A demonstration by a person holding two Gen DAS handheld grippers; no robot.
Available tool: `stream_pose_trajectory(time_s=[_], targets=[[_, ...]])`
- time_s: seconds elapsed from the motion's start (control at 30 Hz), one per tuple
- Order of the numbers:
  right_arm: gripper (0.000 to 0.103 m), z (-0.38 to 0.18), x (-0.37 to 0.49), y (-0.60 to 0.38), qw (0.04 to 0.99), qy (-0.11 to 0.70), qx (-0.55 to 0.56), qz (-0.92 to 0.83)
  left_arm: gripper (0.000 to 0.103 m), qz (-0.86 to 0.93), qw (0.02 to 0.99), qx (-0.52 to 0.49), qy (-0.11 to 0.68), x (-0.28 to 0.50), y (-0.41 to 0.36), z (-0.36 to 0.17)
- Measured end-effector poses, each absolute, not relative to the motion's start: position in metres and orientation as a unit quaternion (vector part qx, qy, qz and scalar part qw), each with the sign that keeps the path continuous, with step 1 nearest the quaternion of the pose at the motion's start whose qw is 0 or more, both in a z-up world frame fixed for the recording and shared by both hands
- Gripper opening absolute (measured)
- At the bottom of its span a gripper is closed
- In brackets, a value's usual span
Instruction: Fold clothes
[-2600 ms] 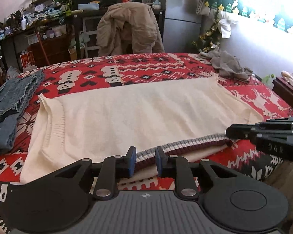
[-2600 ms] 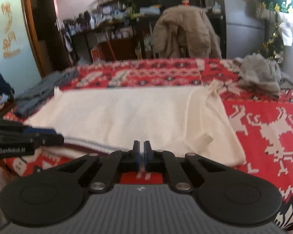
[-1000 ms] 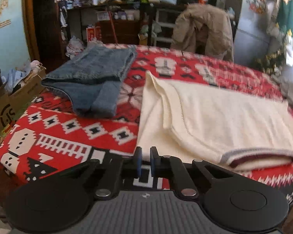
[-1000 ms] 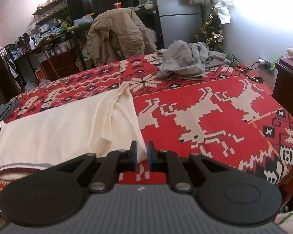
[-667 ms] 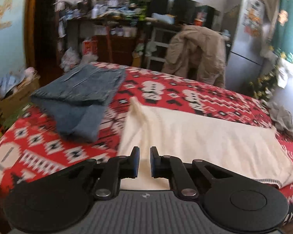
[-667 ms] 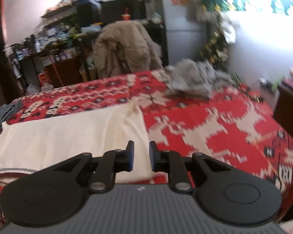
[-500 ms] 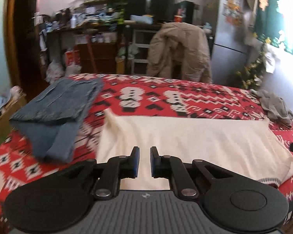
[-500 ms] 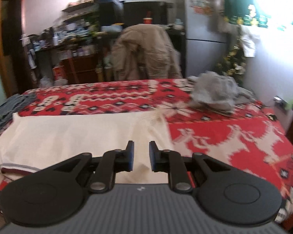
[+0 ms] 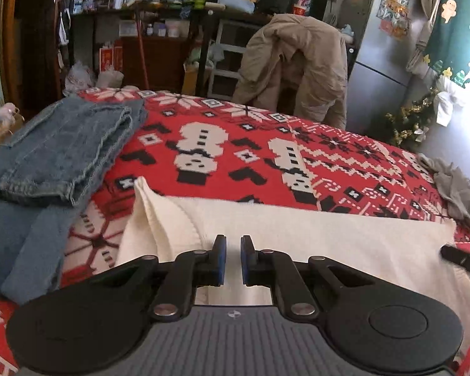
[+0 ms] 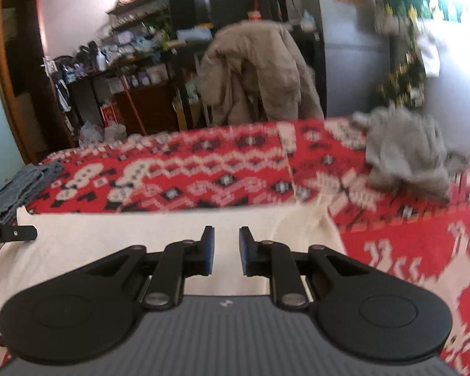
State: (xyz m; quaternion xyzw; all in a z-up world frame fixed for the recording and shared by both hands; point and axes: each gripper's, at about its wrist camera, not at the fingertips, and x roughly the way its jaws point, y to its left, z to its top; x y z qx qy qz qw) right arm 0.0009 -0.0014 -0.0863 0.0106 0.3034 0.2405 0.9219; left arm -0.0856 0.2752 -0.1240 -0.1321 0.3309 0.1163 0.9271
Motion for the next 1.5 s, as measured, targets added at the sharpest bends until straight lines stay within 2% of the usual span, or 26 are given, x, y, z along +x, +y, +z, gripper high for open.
stream_pose_trajectory(time_s=[0.17, 0.47, 0.67, 0.83, 1.0, 1.17, 1.27, 1.5], targets=[[0.018, -0.102, -0.009, -0.007, 0.913, 0.323, -0.006, 0.249, 0.010, 0.107, 0.927, -0.118, 0.339, -0.105, 0.268, -0.126], [0.017, -0.097, -0.047, -0.036, 0.903, 0.329, -0.048, 0.272, 0.010, 0.090, 0.930, -0.066, 0.351, -0.142, 0.251, -0.128], [0.017, -0.091, -0.071, -0.052, 0.905, 0.328, -0.054, 0.266, 0.010, 0.099, 0.930, -0.082, 0.344, -0.157, 0.250, -0.123], [0.017, -0.082, -0.081, -0.053, 0.915, 0.301, -0.053, 0.263, 0.010, 0.090, 0.942, -0.092, 0.311, -0.156, 0.244, -0.112], [0.017, -0.085, -0.074, -0.023, 0.912, 0.281, -0.063, 0.291, 0.010, 0.065, 0.940, -0.099, 0.321, -0.140, 0.227, -0.121], [0.017, -0.099, -0.071, -0.006, 0.902, 0.306, -0.069, 0.297, 0.010, 0.051, 0.938, -0.074, 0.334, -0.140, 0.216, -0.127], [0.017, -0.099, -0.082, -0.013, 0.899, 0.307, -0.082, 0.302, 0.017, 0.051, 0.936, -0.075, 0.340, -0.146, 0.220, -0.128], [0.017, -0.095, -0.103, -0.031, 0.894, 0.310, -0.102, 0.308, 0.013, 0.054, 0.938, -0.063, 0.336, -0.162, 0.221, -0.123]])
